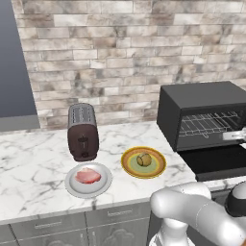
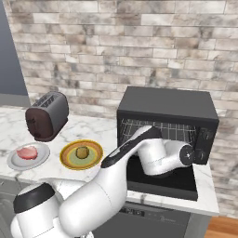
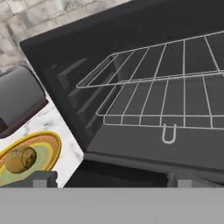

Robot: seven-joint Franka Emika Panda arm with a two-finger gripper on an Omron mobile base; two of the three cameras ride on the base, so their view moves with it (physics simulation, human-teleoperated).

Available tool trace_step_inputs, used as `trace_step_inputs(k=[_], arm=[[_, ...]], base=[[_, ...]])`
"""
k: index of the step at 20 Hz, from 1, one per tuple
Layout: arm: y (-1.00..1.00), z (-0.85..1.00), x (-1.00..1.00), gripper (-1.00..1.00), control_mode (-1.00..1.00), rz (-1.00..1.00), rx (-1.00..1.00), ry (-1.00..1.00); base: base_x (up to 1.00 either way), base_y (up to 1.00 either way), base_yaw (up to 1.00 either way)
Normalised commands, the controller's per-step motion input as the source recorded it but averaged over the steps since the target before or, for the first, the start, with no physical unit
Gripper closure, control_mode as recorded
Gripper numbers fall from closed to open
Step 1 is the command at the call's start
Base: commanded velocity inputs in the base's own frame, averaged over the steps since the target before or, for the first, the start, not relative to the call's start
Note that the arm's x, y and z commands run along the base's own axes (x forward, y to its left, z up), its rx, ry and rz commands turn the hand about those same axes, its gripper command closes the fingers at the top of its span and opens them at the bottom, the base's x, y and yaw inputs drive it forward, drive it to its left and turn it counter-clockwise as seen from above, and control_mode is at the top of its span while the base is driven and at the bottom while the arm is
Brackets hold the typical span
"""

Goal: Open the toaster oven door. Place the bread on the top rack in the toaster oven and place the steak on the bottom rack.

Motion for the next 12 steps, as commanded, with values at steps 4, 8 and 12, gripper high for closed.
trace_step_inputs(k=[4, 8, 12], arm=[[-0.08, -0.07, 0.23, -1.00, -1.00, 0.01, -0.02, -0.18], [-0.14, -0.01, 0.27, -1.00, -1.00, 0.01, 0.00, -0.11], [-0.20, 0.00, 0.22, -1.00, -1.00, 0.05, 0.00, -0.13]], base=[[0.00, 0.00, 0.00], [0.00, 0.00, 0.00], [0.00, 0.00, 0.00]])
